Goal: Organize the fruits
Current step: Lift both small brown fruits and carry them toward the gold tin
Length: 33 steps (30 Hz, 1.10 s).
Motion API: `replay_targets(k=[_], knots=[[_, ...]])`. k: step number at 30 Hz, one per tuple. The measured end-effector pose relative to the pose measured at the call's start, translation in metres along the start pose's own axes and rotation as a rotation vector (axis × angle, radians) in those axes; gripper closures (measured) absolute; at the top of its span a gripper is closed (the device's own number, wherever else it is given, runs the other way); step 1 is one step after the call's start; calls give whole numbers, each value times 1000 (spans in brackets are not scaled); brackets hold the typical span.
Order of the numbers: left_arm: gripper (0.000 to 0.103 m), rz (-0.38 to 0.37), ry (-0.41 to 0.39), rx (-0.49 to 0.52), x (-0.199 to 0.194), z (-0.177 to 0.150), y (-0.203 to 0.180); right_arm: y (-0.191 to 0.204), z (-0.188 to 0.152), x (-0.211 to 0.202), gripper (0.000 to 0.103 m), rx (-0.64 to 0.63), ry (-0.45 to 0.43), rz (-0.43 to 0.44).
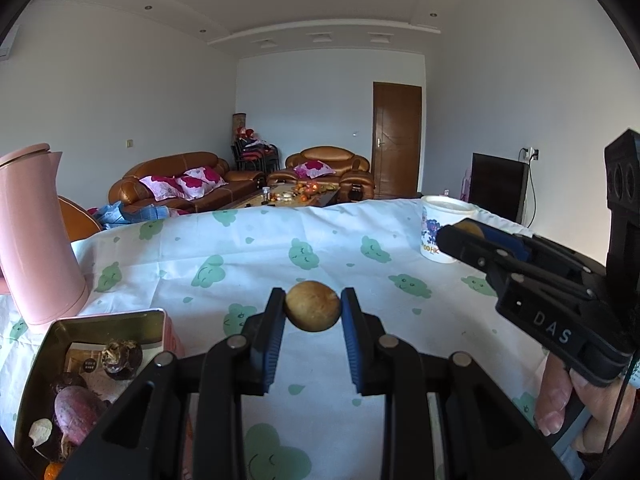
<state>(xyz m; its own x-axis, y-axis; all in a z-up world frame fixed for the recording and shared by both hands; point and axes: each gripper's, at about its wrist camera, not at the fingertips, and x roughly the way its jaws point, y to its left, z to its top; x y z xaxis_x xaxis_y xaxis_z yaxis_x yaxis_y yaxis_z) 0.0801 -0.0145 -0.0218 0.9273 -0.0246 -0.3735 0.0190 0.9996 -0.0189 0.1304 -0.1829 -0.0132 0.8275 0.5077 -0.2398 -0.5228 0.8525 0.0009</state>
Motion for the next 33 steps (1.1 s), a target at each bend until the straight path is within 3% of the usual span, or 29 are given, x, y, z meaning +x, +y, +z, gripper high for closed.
replay_targets(k=[12,33], knots=[[74,3,-16,-14,-25,-4,14,20,-1,-5,75,5,14,50],[74,79,-29,-45,-60,-12,51,90,2,-9,75,-67,13,182]])
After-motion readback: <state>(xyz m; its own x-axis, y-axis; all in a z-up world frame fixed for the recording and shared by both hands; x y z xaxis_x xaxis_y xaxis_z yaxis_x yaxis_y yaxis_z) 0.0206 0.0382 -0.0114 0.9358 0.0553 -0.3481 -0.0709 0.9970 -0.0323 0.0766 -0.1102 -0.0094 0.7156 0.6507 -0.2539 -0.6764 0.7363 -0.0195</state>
